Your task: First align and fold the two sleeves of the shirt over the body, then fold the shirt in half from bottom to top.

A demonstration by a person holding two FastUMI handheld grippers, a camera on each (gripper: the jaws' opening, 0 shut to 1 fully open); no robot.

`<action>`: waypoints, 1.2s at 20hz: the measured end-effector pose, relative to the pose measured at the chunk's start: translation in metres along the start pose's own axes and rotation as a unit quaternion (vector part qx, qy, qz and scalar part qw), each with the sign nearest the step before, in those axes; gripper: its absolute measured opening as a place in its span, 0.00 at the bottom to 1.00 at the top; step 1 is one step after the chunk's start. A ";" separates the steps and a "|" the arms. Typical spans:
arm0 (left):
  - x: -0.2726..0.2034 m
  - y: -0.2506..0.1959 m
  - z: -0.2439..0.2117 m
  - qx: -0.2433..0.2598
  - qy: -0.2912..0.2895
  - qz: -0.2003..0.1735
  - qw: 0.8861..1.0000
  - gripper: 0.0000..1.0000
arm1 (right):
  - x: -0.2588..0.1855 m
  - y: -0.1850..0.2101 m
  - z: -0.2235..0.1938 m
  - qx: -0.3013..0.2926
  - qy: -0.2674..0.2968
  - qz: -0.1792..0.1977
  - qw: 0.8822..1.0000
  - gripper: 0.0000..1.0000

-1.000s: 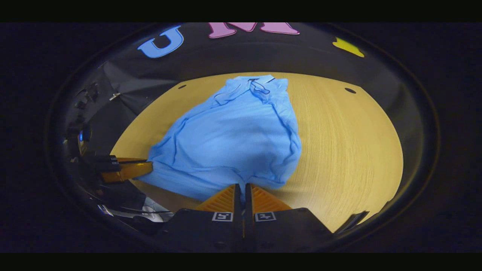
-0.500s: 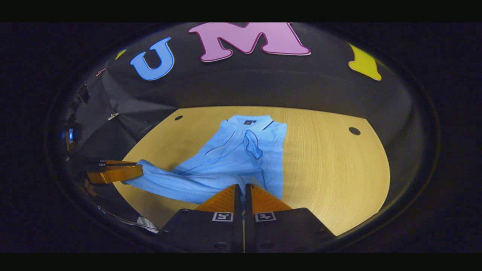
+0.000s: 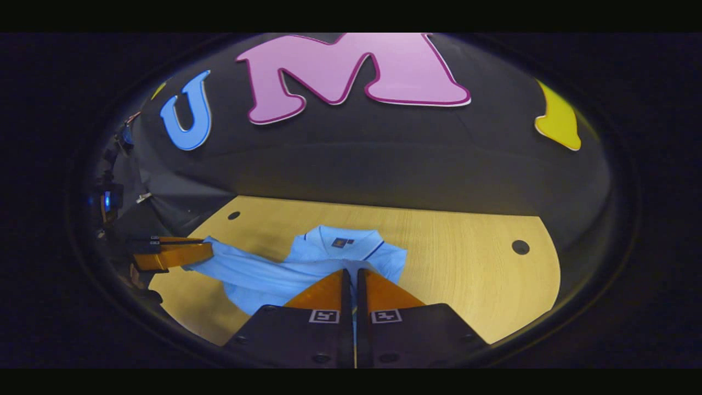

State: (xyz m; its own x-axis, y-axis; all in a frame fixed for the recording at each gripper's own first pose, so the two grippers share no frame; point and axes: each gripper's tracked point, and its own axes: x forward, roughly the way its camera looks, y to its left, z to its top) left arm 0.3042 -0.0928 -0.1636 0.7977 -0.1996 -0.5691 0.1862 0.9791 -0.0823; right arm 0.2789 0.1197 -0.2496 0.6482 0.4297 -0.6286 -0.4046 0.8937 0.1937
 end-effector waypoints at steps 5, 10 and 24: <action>0.087 0.024 0.036 0.007 -0.022 0.001 1.000 0.06 | 0.072 -0.026 0.033 0.035 -0.019 -0.021 0.999 0.06; 0.165 0.033 0.041 0.030 -0.028 -0.004 0.999 0.06 | 0.136 -0.051 0.034 0.050 -0.021 -0.048 0.997 0.06; 0.057 0.027 0.062 0.020 -0.147 0.030 0.989 0.98 | 0.030 -0.056 0.016 0.022 -0.066 -0.108 0.992 0.99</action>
State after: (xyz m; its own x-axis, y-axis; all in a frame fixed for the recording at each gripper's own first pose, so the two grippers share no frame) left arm 0.3903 -0.0803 -0.1473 0.9390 -0.1492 -0.3099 0.1507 0.9884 -0.0191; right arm 0.3311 0.0847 -0.2667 0.7970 0.2376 -0.5552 -0.2203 0.9704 0.0989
